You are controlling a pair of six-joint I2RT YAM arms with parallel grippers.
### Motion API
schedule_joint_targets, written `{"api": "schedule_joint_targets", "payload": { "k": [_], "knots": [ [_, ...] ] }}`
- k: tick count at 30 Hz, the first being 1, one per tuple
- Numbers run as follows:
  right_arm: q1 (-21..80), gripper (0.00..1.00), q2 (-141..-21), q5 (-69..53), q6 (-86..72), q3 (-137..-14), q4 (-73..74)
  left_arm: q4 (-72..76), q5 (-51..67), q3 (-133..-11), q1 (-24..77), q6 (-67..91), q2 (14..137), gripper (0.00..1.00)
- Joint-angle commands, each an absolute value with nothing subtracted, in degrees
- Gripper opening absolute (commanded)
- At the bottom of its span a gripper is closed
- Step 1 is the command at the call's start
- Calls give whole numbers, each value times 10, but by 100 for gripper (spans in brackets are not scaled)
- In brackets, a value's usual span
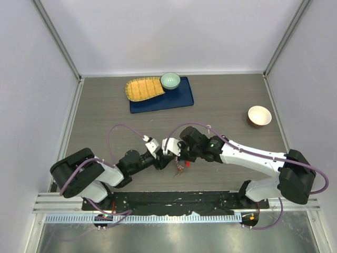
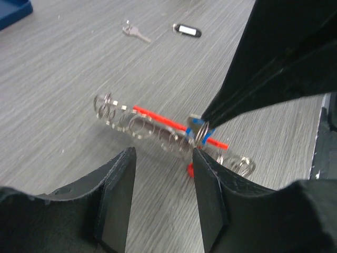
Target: Put the keys on the keyring
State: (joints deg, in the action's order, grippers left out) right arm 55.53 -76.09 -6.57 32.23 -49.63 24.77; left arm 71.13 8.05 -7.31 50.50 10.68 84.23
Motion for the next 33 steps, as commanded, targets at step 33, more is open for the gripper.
{"api": "schedule_joint_targets", "payload": {
  "k": [33],
  "knots": [
    [560, 1, -681, -89, 282, -454, 169, 793, 265, -130, 504, 19, 861, 26]
  ]
}}
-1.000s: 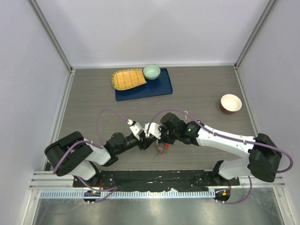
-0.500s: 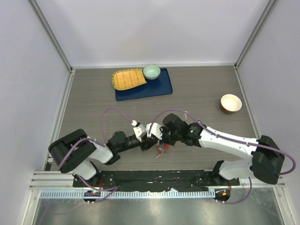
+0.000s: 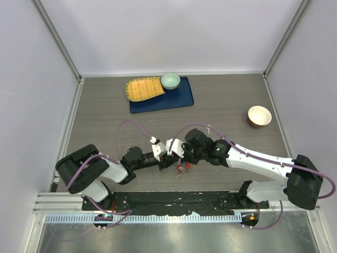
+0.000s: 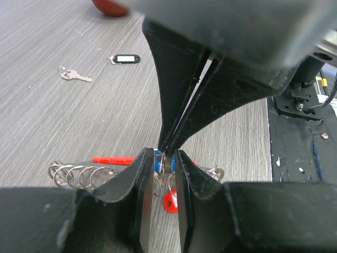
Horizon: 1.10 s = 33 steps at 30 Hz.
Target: Put the keys on the keyring
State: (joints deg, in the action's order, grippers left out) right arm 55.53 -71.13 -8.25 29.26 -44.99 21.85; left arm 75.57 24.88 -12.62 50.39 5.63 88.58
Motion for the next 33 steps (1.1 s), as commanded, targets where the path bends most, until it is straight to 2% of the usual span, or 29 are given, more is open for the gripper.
{"api": "schedule_joint_targets", "payload": {
  "k": [1, 14, 18, 33],
  "knots": [
    [559, 1, -680, -89, 280, -454, 169, 779, 268, -131, 504, 14, 849, 26],
    [560, 1, -672, -87, 279, -447, 170, 715, 277, -140, 504, 3, 835, 28],
    [560, 1, -672, -88, 279, -448, 170, 655, 279, -149, 504, -25, 815, 29],
    [559, 1, -674, -100, 277, -450, 169, 612, 289, -176, 504, -30, 825, 25]
  ]
}}
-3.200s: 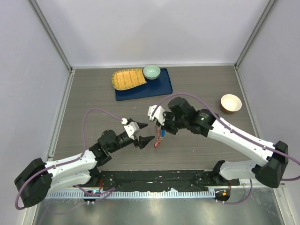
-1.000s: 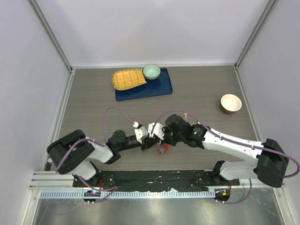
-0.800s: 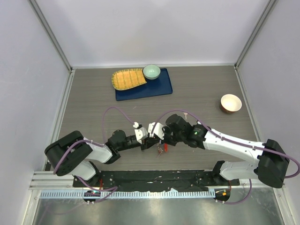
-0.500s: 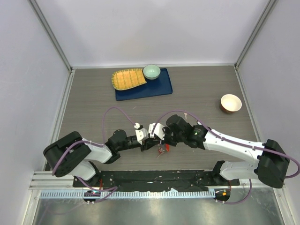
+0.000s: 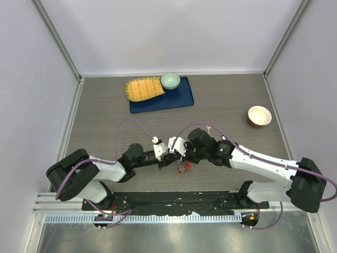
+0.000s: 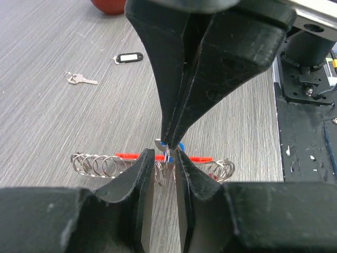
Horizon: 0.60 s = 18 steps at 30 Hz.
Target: Put the keys on the keyring
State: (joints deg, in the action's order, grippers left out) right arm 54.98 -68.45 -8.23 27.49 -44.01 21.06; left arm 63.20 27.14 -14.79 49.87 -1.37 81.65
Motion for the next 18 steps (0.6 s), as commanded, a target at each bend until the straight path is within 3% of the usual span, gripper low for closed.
{"api": "schedule_joint_targets", "payload": {
  "k": [1, 9, 18],
  "knots": [
    [559, 1, -674, -101, 277, -449, 167, 611, 289, -177, 504, -30, 828, 25],
    [559, 1, -659, -96, 251, -432, 137, 767, 232, -129, 504, 14, 865, 26],
    [558, 1, -613, -79, 218, -397, 112, 804, 234, -121, 504, 30, 885, 26]
  ]
}}
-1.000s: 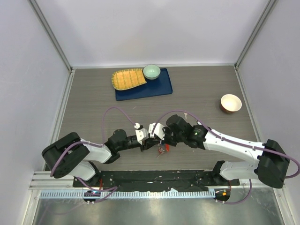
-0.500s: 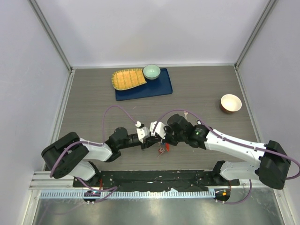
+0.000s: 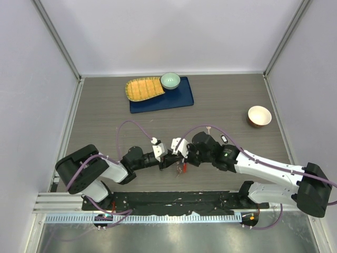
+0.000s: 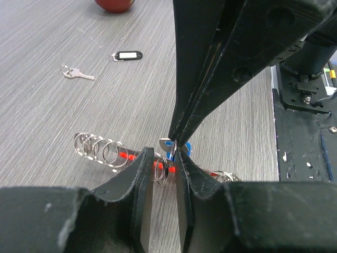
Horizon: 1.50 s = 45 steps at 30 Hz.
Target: Put the keys on the keyring
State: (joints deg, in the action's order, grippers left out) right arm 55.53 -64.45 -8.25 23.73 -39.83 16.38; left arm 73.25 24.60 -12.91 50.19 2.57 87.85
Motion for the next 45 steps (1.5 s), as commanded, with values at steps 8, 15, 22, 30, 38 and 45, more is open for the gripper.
{"api": "schedule_joint_targets", "payload": {
  "k": [8, 15, 22, 30, 38, 45],
  "knots": [
    [558, 1, -606, -95, 217, -389, 106, 788, 274, -142, 504, 35, 885, 21],
    [558, 1, -616, -102, 226, -394, 104, 747, 306, -156, 504, 34, 875, 17],
    [559, 1, -619, -100, 230, -400, 104, 695, 311, -166, 504, 24, 863, 0],
    [558, 31, -583, -18, 134, -368, 59, 839, 183, -125, 504, 82, 881, 0],
    [558, 38, -506, 18, 87, -287, 4, 886, 165, -124, 504, 117, 888, 0],
    [558, 38, -527, 21, 83, -269, -40, 886, 163, -124, 504, 108, 863, 0]
  ]
}}
